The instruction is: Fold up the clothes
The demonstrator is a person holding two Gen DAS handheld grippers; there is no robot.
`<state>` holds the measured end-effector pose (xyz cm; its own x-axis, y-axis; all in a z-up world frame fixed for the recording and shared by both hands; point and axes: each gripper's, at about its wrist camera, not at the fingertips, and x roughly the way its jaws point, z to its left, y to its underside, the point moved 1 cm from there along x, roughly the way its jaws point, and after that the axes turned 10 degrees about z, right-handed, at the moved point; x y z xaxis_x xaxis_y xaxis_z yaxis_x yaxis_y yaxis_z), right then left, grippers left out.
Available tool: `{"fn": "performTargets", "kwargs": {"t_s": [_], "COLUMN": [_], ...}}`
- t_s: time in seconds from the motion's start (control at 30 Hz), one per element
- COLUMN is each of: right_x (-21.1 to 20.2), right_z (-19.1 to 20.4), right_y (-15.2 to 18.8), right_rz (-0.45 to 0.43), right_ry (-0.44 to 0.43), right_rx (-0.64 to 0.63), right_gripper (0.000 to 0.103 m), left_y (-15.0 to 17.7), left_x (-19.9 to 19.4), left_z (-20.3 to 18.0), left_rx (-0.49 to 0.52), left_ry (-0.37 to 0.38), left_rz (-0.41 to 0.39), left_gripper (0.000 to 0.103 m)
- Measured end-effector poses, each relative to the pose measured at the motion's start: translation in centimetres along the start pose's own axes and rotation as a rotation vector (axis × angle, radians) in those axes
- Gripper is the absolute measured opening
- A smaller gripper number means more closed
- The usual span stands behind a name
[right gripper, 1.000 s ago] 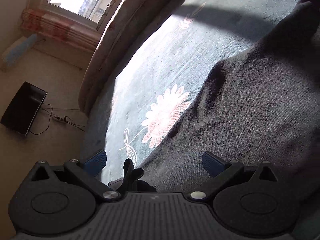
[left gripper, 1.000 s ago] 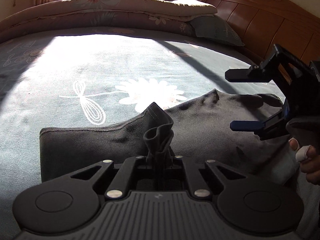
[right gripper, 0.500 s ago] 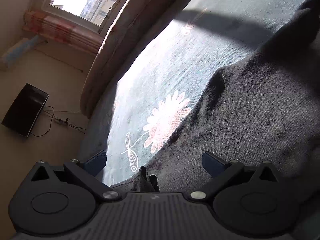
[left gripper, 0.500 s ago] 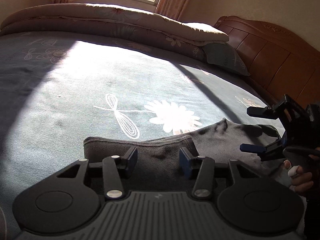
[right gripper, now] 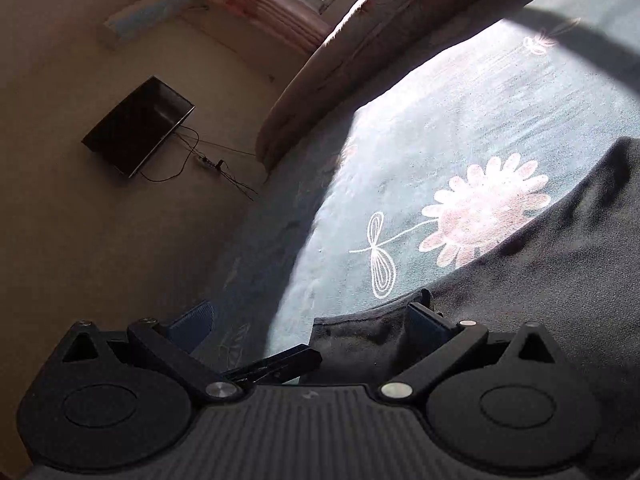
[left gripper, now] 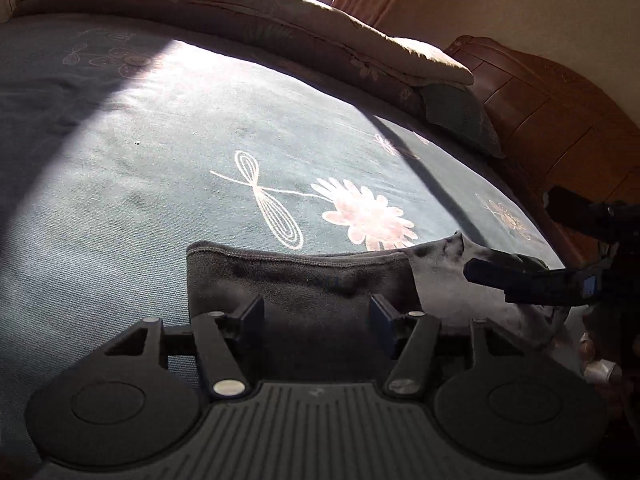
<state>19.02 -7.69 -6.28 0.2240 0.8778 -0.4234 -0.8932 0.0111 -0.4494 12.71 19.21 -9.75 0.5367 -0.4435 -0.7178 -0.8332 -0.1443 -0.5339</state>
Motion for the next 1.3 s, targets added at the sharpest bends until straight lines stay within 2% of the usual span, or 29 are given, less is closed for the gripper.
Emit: {"fn": "performTargets", "kwargs": {"t_s": [0.07,0.13,0.23,0.27,0.33,0.4,0.47,0.53,0.57,0.6,0.7,0.77,0.87,0.97,1.07,1.17,1.3], "right_x": [2.0,4.1,5.6,5.0,4.5,4.3,4.5,5.4,6.1,6.4,5.3,4.1,3.7,5.3,5.3,5.1,5.0], "right_z": [-0.3,-0.9,-3.1,-3.3,-2.8,-2.1,-1.2,-1.4,-2.3,-3.1,-4.1,-3.2,-1.7,-2.0,-2.4,-2.2,-1.2], "right_y": [0.5,1.3,2.8,3.0,2.3,1.3,0.0,-0.5,-0.6,-0.3,0.5,0.6,1.2,2.7,4.0,4.1,4.2], "right_rz": [0.057,0.122,0.181,0.153,0.139,0.119,0.093,0.095,0.107,0.115,0.094,0.107,0.148,0.219,0.155,0.158,0.172], "right_ry": [-0.031,-0.052,0.036,0.004,0.003,0.004,0.004,0.032,0.077,0.076,0.038,0.018,0.012,0.086,0.06,0.062,0.101], "right_rx": [0.018,0.046,0.077,0.072,0.083,0.068,-0.001,-0.034,-0.029,-0.012,0.015,0.004,-0.107,-0.138,-0.169,-0.188,-0.217], "right_gripper": [0.103,0.103,0.103,0.103,0.103,0.103,0.103,0.103,0.103,0.103,0.103,0.103,0.103,0.103,0.103,0.103,0.103], "left_y": [1.5,2.9,3.2,3.1,2.9,3.0,3.2,3.1,3.0,2.8,1.2,-0.4,-2.8,-4.3,-4.6,-4.4,-2.7], "left_x": [0.4,-0.1,-1.0,-1.2,-1.1,-0.5,-0.3,-0.4,-0.6,-0.7,-1.7,-1.9,-0.7,1.9,3.4,1.9,-0.3], "left_z": [0.7,1.1,1.0,0.7,0.4,0.7,0.9,1.1,1.2,1.3,1.8,2.1,2.6,3.9,4.7,3.3,1.0], "left_rx": [-0.042,-0.074,-0.089,-0.068,-0.025,-0.032,-0.051,-0.065,-0.074,-0.083,-0.079,-0.066,-0.05,-0.094,-0.115,-0.082,-0.045], "left_ry": [-0.001,0.026,0.03,0.017,-0.004,-0.004,0.008,0.017,0.023,0.027,0.01,0.007,0.035,0.045,0.049,0.012,0.029], "left_rz": [0.025,-0.009,-0.012,-0.012,-0.008,0.003,-0.015,-0.023,-0.024,-0.027,-0.068,-0.089,-0.108,-0.062,-0.032,-0.016,-0.014], "left_gripper": [0.062,0.062,0.063,0.064,0.069,0.07,0.072,0.072,0.072,0.072,0.072,0.072,0.072,0.072,0.073,0.073,0.076]}}
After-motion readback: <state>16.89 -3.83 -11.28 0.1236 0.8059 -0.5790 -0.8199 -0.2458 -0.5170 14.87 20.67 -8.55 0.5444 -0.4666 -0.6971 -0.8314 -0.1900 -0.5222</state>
